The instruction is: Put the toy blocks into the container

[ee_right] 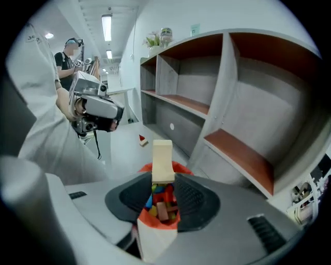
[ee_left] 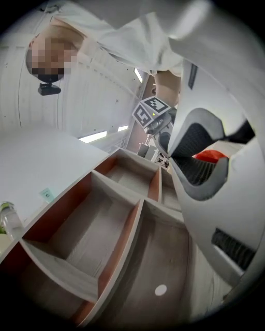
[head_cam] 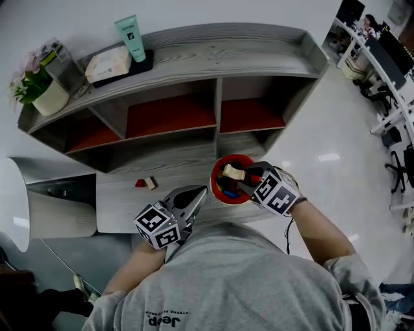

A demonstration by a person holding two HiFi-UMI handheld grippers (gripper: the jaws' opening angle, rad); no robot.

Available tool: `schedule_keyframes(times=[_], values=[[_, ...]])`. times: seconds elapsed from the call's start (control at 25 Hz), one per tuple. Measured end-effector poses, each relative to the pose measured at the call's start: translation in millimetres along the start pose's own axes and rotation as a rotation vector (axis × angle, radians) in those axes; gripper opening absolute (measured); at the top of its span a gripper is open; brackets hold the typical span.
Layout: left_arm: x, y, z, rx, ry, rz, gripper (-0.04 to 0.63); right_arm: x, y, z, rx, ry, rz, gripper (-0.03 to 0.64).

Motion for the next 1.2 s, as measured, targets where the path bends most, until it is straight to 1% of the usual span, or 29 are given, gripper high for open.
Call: schedule_keyframes(times=[0.12, 0.28, 0.32, 0.36, 0.4, 0.48, 0.64, 0.76, 0.84, 0.88, 1.0, 1.04, 1.12, 1.2], values=[[16, -2, -20, -0.019, 0.0, -0.017, 0.014, 7, -22, -2, -0.026, -0.002, 0.012, 0.163], [27, -2, -27, -0.024, 0.025, -0.026, 0.014, 11, -29, -9, -0.018, -0.006, 0.022, 0.166], [28, -1, -26, -0.024, 0.033, -0.027, 0.014, 12, -28, -9, -0.008, 0.003, 0.013, 0.198], [29, -1, -25, -0.022, 0.041, -0.027, 0.014, 11, -26, -8, 0.006, 0.016, 0.003, 0.32], [29, -1, -24, -0.02, 0.048, -0.026, 0.014, 11, -23, -6, 0.021, 0.028, -0.007, 0.364], [28, -1, -18, -0.013, 0.064, -0.022, 0.014, 10, -17, -2, 0.048, 0.038, -0.01, 0.365], [19, -4, 3, 0.006, 0.103, -0.007, 0.014, 4, 1, -4, 0.078, 0.051, 0.02, 0.364], [6, -7, 28, 0.027, 0.135, 0.01, 0.014, -12, 28, -12, 0.101, 0.082, 0.04, 0.364], [-7, -10, 50, 0.042, 0.161, 0.024, 0.014, -29, 53, -26, 0.126, 0.108, 0.056, 0.362], [-15, -12, 63, 0.049, 0.175, 0.031, 0.014, -39, 67, -35, 0.137, 0.121, 0.065, 0.36], [-40, -19, 108, 0.06, 0.223, 0.048, 0.014, -74, 110, -74, 0.147, 0.156, 0.083, 0.321], [-49, -22, 125, 0.059, 0.24, 0.054, 0.014, -85, 123, -92, 0.142, 0.166, 0.082, 0.299], [-69, -27, 160, 0.054, 0.271, 0.066, 0.014, -103, 145, -134, 0.119, 0.18, 0.069, 0.284], [-91, -33, 195, 0.042, 0.297, 0.074, 0.014, -116, 163, -180, 0.082, 0.189, 0.035, 0.27]])
Point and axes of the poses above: the fingertips, and each gripper's own axes: z backward along the fingers, x to its right, y out of its top, the point moved 9 cm from there along z, backward along the fingers, and after that the axes turned 7 degrees about -x, right-handed, at the moved point
